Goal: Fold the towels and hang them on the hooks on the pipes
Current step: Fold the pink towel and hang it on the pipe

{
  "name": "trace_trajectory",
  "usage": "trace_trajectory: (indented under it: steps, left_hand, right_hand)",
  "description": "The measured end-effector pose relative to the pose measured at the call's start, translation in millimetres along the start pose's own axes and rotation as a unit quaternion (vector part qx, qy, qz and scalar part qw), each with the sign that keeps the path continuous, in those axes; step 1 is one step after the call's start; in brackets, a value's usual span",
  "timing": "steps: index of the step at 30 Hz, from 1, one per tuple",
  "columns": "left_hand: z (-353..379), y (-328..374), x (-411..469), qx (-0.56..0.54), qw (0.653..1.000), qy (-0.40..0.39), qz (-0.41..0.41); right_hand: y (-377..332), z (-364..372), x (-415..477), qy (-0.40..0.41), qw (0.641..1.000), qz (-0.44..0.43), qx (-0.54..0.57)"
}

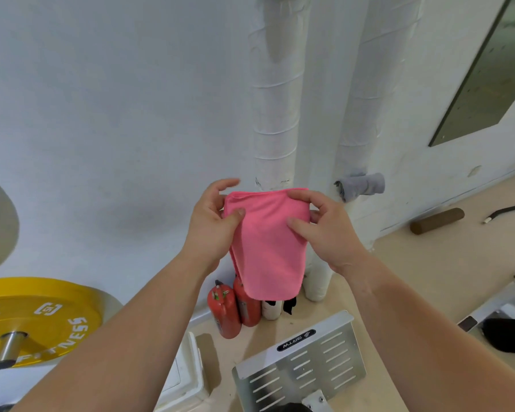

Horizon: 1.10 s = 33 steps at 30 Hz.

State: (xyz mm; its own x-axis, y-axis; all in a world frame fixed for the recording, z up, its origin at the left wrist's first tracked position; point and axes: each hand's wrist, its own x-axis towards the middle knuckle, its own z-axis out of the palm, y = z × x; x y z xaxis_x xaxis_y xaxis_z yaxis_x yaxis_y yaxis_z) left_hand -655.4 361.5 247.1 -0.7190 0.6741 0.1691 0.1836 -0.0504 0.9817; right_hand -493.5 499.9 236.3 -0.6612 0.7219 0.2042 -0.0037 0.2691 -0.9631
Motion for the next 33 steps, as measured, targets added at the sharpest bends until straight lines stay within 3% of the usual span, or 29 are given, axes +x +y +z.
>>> trace_trajectory:
  steps: [6, 11, 14, 18, 22, 26, 30, 33]
  left_hand:
    - [-6.5, -6.5, 4.9, 0.095, 0.992, -0.039, -0.069]
    - [-5.8, 0.7, 9.3, 0.175, 0.960, -0.173, -0.137]
    - [7.0, 6.0, 11.8, 0.217, 0.942, -0.228, -0.118]
    - [21.8, 7.0, 11.8, 0.236, 0.948, -0.197, -0.085]
    - [23.5, 9.4, 15.3, 0.292, 0.945, -0.145, -0.028]
    - [8.6, 7.0, 24.3, 0.351, 0.931, -0.094, 0.012]
    - [-15.8, -12.1, 27.1, 0.354, 0.935, -0.030, -0.022]
    - [-33.5, -32.2, 23.4, 0.331, 0.941, -0.001, -0.065]
  right_hand:
    - [5.7, 6.2, -2.0, 0.008, 1.000, -0.008, 0.025]
    - [7.3, 9.9, -5.9, -0.056, 0.996, 0.033, 0.068]
    - [13.3, 10.9, -5.9, -0.087, 0.994, 0.047, 0.047]
    - [30.7, 6.1, -7.1, -0.108, 0.989, 0.098, 0.029]
    - [66.0, 7.1, -11.8, -0.202, 0.944, 0.147, -0.215]
    - [102.5, 6.8, -20.4, -0.203, 0.937, 0.176, -0.225]
    - [118.9, -3.6, -27.0, -0.217, 0.919, 0.180, -0.274]
    - [131.8, -14.3, -30.7, -0.190, 0.925, 0.220, -0.247]
